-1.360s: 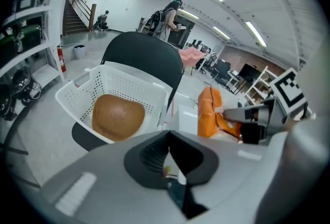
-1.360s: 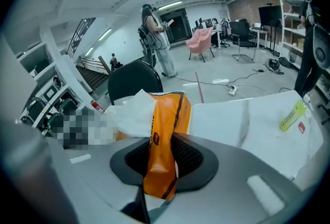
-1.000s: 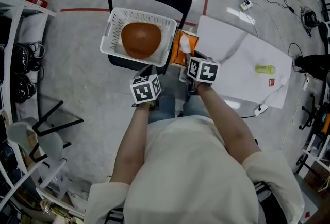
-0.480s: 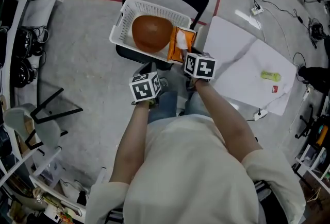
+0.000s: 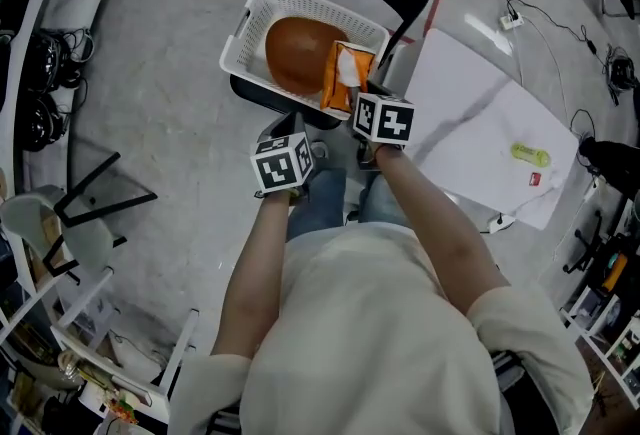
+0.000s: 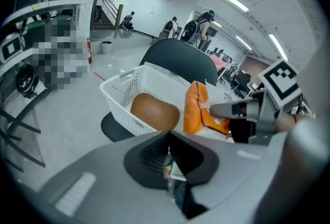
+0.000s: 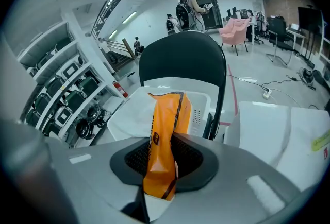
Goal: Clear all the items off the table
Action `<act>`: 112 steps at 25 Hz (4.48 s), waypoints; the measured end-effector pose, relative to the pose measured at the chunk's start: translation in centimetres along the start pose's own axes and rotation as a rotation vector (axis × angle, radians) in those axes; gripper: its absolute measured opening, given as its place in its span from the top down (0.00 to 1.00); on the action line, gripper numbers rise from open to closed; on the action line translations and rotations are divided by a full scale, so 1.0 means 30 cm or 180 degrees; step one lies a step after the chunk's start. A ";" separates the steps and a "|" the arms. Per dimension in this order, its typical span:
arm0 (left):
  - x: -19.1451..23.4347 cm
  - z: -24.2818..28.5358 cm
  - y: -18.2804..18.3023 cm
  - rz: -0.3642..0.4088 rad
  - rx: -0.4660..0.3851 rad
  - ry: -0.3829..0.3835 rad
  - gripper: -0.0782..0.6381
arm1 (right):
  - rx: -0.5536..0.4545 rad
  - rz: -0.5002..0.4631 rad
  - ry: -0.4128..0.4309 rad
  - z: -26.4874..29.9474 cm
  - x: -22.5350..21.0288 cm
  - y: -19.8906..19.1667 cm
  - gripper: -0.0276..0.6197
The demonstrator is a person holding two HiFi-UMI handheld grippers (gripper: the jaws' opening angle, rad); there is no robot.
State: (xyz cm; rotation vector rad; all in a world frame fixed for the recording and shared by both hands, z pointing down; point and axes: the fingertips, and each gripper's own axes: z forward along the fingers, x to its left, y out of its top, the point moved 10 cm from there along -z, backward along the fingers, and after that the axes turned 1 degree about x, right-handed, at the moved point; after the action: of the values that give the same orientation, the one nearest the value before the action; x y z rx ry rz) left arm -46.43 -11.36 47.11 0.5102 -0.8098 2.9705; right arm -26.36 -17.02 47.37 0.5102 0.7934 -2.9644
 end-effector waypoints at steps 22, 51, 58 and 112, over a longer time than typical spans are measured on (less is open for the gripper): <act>0.076 0.141 0.075 -0.0059 0.0152 -0.0001 0.88 | 0.0212 0.0119 -0.0040 0.244 0.012 0.069 0.82; 0.063 0.112 0.053 -0.0008 0.0127 -0.0043 0.88 | 0.0117 0.0213 0.0035 0.181 0.023 0.013 0.73; 0.042 0.086 0.046 0.0016 0.0081 -0.0081 0.88 | 0.0081 0.0188 -0.0024 0.128 0.020 -0.010 0.87; -0.360 -0.059 0.027 0.1461 0.0271 -0.1152 0.88 | -0.0730 0.0650 -0.0679 -0.428 -0.127 -0.248 0.96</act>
State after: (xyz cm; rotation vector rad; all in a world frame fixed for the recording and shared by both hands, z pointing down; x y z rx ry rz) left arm -36.84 -10.47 41.87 1.0163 -0.9377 3.3937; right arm -19.70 -4.44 41.68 0.2409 0.9754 -2.6405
